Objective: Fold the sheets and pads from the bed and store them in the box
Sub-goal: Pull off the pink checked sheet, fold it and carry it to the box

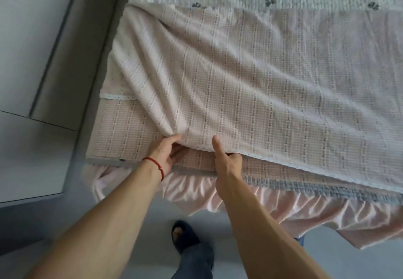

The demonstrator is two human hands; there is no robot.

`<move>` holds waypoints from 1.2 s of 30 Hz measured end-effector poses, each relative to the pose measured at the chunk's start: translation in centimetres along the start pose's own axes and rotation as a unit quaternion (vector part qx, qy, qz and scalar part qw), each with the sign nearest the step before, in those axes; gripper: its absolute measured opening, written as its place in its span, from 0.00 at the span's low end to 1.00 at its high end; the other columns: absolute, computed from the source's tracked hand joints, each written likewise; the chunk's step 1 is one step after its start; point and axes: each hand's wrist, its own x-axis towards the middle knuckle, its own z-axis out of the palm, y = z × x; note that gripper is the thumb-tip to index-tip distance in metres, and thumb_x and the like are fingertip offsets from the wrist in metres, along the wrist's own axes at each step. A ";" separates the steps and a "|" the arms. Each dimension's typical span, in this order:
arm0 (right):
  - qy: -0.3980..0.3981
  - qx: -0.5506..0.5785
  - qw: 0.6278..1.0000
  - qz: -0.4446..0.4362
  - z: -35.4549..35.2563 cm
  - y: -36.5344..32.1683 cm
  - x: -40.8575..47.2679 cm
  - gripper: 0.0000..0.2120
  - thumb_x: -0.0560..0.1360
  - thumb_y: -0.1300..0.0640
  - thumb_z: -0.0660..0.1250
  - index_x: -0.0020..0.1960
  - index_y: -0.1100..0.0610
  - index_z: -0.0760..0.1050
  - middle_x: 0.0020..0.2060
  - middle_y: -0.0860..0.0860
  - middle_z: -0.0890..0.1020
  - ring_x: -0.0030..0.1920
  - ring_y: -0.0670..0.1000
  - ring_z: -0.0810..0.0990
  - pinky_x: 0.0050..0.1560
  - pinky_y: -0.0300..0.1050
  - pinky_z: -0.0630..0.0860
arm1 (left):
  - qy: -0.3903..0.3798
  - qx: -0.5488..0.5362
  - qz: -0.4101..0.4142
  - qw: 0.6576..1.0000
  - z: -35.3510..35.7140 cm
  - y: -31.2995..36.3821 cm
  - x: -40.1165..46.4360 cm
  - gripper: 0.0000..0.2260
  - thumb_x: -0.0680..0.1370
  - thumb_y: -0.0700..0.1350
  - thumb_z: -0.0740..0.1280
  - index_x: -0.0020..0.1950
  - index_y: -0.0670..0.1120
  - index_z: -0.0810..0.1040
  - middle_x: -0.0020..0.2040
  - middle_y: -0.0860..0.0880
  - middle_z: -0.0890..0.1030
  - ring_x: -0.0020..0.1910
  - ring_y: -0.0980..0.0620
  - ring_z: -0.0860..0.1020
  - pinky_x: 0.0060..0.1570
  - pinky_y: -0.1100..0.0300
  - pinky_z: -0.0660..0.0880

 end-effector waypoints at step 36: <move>0.036 0.172 0.981 -0.084 16.0 1.8 -1.6 0.29 0.74 0.49 0.76 0.53 0.77 0.76 0.45 0.71 0.82 0.49 0.63 0.85 0.54 0.58 0.82 | -0.041 -0.167 -0.054 0.984 -7.3 19.8 11.3 0.22 0.80 0.54 0.69 0.69 0.43 0.74 0.64 0.40 0.77 0.64 0.41 0.76 0.64 0.40 0.75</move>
